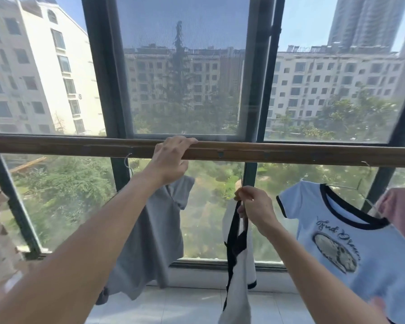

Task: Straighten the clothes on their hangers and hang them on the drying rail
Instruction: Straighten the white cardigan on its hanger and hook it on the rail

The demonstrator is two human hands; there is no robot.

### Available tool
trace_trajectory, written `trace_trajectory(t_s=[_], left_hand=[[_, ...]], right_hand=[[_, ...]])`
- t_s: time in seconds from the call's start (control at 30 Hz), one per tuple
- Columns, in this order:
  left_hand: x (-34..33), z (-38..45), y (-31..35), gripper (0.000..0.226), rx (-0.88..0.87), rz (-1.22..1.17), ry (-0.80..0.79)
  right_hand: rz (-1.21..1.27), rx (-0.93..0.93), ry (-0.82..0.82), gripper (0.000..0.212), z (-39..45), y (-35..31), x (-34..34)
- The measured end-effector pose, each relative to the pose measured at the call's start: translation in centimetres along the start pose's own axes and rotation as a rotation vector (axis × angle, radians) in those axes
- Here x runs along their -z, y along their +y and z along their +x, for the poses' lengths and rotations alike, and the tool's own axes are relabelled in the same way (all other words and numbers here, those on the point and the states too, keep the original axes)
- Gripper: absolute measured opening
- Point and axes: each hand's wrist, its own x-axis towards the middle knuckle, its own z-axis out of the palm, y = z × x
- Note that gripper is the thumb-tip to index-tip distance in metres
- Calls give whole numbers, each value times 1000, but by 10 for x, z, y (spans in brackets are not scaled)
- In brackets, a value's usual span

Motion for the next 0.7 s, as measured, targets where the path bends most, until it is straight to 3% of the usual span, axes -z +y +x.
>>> trace_trajectory(t_s=[0.2,0.4,0.7], left_hand=[[-21,26,0,66,-12,192,-24],[-32,38,-10,66,-58,232,4],[-37,38,-30,69,-138,170,59]], right_hand=[[112,108,-49,25,22,-18,-17],[124,149,-58,22,42,-36,-37],[100,-7,-65,23,56,-23,-55]])
